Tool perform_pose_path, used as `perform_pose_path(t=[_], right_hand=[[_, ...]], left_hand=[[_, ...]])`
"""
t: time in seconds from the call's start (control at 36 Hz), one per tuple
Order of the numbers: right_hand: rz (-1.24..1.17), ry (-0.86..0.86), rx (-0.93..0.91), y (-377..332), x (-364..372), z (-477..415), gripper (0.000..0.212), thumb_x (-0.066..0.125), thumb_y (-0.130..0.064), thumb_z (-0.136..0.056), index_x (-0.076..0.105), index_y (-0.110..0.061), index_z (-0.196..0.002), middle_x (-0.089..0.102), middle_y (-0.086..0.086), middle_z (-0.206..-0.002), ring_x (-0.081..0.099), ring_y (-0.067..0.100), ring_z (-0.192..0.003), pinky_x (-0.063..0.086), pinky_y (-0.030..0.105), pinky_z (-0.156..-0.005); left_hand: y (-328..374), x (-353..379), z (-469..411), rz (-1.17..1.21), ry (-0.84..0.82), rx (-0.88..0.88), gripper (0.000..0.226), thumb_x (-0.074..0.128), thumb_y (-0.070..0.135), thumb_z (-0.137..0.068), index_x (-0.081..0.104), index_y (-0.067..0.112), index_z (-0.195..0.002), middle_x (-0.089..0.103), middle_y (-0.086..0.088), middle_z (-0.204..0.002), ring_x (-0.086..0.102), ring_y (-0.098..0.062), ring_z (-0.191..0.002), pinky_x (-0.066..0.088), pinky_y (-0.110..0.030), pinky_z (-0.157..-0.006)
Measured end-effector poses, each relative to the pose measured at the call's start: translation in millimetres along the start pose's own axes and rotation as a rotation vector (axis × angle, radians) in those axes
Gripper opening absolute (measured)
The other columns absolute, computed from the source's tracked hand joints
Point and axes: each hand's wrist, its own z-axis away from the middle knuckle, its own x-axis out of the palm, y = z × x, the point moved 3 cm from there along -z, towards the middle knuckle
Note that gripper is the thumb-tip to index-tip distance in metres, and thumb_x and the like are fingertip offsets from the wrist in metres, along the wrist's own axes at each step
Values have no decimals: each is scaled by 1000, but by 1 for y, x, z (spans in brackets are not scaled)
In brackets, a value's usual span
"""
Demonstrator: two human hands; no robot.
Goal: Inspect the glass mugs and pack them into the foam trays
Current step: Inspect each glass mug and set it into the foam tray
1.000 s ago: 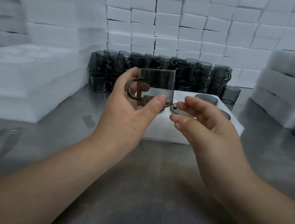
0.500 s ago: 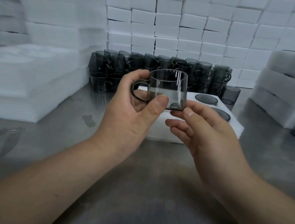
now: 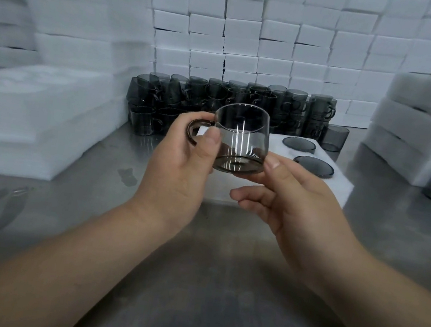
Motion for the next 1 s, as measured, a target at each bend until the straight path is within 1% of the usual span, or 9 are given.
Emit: perform_pose_path(t=[0.08, 0.22, 0.31, 0.39, 0.44, 0.61, 0.78, 0.92, 1.0], right_hand=[[1, 12, 5, 0, 0, -1, 39, 55, -43, -65, 67, -15, -89, 70, 4, -84, 63, 13, -59, 51, 20, -58], [11, -2, 24, 0, -1, -2, 40, 55, -47, -65, 67, -14, -84, 70, 2, -78, 61, 12, -55, 49, 20, -56], [-17, 4, 45, 0, -1, -2, 46, 57, -49, -60, 66, -12, -85, 68, 3, -77, 60, 12, -53, 48, 20, -54], [-30, 13, 66, 0, -2, -3, 55, 57, -51, -57, 65, -9, -90, 66, 5, -78, 58, 12, -51, 47, 21, -54], [-50, 18, 80, 1, -2, -4, 57, 57, -52, -57, 64, -8, -93, 65, 5, -76, 57, 11, -49, 46, 21, -53], [-73, 29, 112, 2, -3, -5, 57, 56, -54, -56, 65, -12, -93, 61, 6, -76, 57, 11, -47, 46, 19, -49], [-67, 39, 119, 4, -4, -6, 64, 57, -57, -52, 62, -12, -97, 60, 5, -73, 57, 11, -47, 46, 19, -48], [-73, 45, 122, 4, -5, -6, 66, 56, -56, -53, 62, -11, -101, 60, 5, -73, 56, 11, -47, 46, 20, -49], [-84, 42, 128, 4, -5, -6, 69, 56, -55, -54, 62, -9, -105, 60, 7, -79, 57, 11, -48, 45, 19, -48]], left_hand=[[1, 1, 0, 0, -7, 8, 28, 42, 58, -77, 54, 37, -92, 62, 19, -77, 60, -8, -75, 51, -25, -66], [0, 0, -1, -9, -6, -3, 28, 41, 59, -76, 58, 38, -85, 65, 12, -79, 62, -18, -79, 50, -26, -66], [-1, 0, -1, -8, -15, -9, 31, 39, 58, -76, 59, 34, -82, 64, 11, -76, 60, -11, -74, 48, -25, -65], [-1, 1, -1, 2, -37, 0, 32, 39, 55, -77, 58, 31, -83, 64, 17, -71, 57, 1, -65, 44, -15, -61], [0, 2, -1, -1, -51, 12, 32, 38, 53, -78, 58, 28, -83, 63, 19, -68, 56, 3, -62, 43, -11, -58], [-2, 1, -1, -101, -39, 20, 37, 34, 58, -79, 57, 29, -80, 63, 10, -66, 58, -3, -57, 40, -12, -55], [-4, 1, 0, -128, -52, 14, 33, 33, 59, -79, 53, 33, -73, 62, 13, -64, 58, -2, -55, 38, -9, -52], [-4, 1, 0, -132, -60, 13, 30, 36, 56, -82, 53, 33, -73, 61, 13, -64, 57, -2, -55, 38, -10, -52], [-3, 1, 0, -148, -62, 26, 34, 33, 59, -80, 53, 32, -77, 62, 13, -66, 58, -3, -55, 38, -10, -52]])
